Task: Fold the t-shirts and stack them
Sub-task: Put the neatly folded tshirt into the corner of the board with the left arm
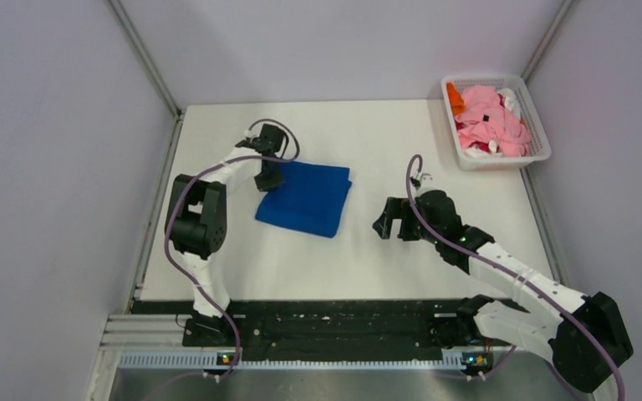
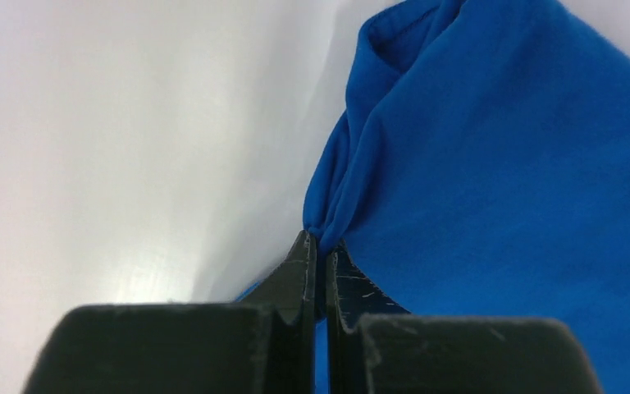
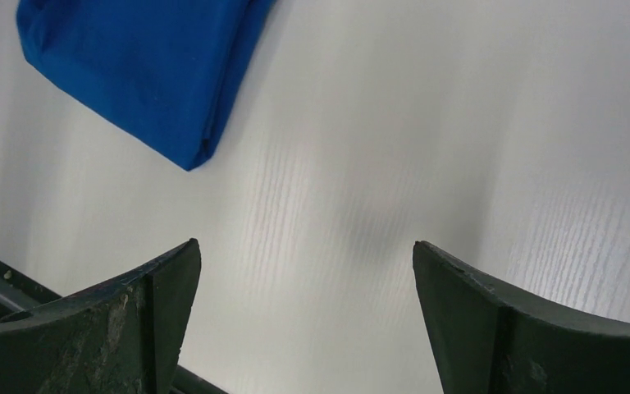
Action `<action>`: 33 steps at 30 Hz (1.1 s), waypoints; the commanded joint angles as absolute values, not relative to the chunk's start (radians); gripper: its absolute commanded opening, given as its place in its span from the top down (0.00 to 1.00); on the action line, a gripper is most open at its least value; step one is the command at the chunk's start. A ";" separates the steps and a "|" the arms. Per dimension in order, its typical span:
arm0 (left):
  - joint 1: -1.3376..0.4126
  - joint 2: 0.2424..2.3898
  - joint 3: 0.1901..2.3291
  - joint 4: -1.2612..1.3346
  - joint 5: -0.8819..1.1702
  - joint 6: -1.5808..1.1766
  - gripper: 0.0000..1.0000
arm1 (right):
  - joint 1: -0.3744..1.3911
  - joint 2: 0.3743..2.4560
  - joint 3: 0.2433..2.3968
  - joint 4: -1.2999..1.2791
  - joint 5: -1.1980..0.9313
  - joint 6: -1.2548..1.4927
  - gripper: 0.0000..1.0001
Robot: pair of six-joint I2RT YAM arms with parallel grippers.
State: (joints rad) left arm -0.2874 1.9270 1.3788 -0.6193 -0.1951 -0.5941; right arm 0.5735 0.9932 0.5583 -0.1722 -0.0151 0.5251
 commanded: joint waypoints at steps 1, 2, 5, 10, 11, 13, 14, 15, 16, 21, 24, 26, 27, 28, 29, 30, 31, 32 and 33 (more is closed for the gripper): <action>-0.257 1.958 1.537 -0.702 -0.549 -0.540 1.00 | 0.561 0.998 0.581 -0.150 0.046 0.491 0.01; -0.242 1.970 1.559 -0.691 -0.584 -0.520 1.00 | 0.559 0.997 0.578 -0.149 0.052 0.491 0.01; -0.172 2.034 1.666 -0.698 -0.625 -0.481 1.00 | 0.554 0.997 0.573 -0.150 0.072 0.486 0.01; -0.044 2.152 1.820 -0.650 -0.684 -0.421 1.00 | 0.547 0.992 0.576 -0.156 0.130 0.490 0.01; -0.025 2.179 1.858 -0.637 -0.690 -0.394 1.00 | 0.547 0.991 0.580 -0.162 0.144 0.493 0.01; -0.008 2.232 1.940 -0.603 -0.716 -0.333 1.00 | 0.546 0.976 0.576 -0.166 0.173 0.490 0.01; 0.023 2.259 1.982 -0.586 -0.721 -0.296 1.00 | 0.546 0.966 0.571 -0.166 0.190 0.491 0.01; 0.038 2.290 2.023 -0.573 -0.717 -0.249 1.00 | 0.546 0.957 0.566 -0.165 0.211 0.490 0.01; 0.055 2.320 2.068 -0.570 -0.716 -0.228 1.00 | 0.545 0.947 0.560 -0.163 0.230 0.488 0.01; 0.127 2.475 2.323 -0.611 -0.652 -0.181 1.00 | 0.545 0.916 0.534 -0.154 0.300 0.482 0.01; 0.145 2.491 2.334 -0.561 -0.651 -0.143 1.00 | 0.545 0.906 0.528 -0.146 0.319 0.479 0.01; 0.148 2.489 2.333 -0.549 -0.647 -0.140 1.00 | 0.544 0.904 0.523 -0.132 0.327 0.474 0.01; 0.150 2.487 2.333 -0.542 -0.645 -0.138 1.00 | 0.543 0.905 0.523 -0.128 0.328 0.469 0.01; 0.151 2.486 2.334 -0.536 -0.651 -0.137 1.00 | 0.544 0.903 0.525 -0.128 0.330 0.467 0.01; 0.154 2.485 2.334 -0.530 -0.664 -0.137 1.00 | 0.544 0.905 0.527 -0.128 0.331 0.462 0.01; 0.158 2.481 2.335 -0.528 -0.676 -0.139 1.00 | 0.544 0.904 0.527 -0.130 0.332 0.455 0.01; 0.163 2.477 2.335 -0.529 -0.681 -0.144 1.00 | 0.544 0.904 0.528 -0.133 0.331 0.451 0.01; 0.167 2.469 2.334 -0.531 -0.680 -0.151 0.97 | 0.543 0.901 0.529 -0.137 0.330 0.450 0.01; 0.171 2.460 2.333 -0.531 -0.678 -0.154 0.90 | 0.544 0.900 0.529 -0.138 0.327 0.448 0.01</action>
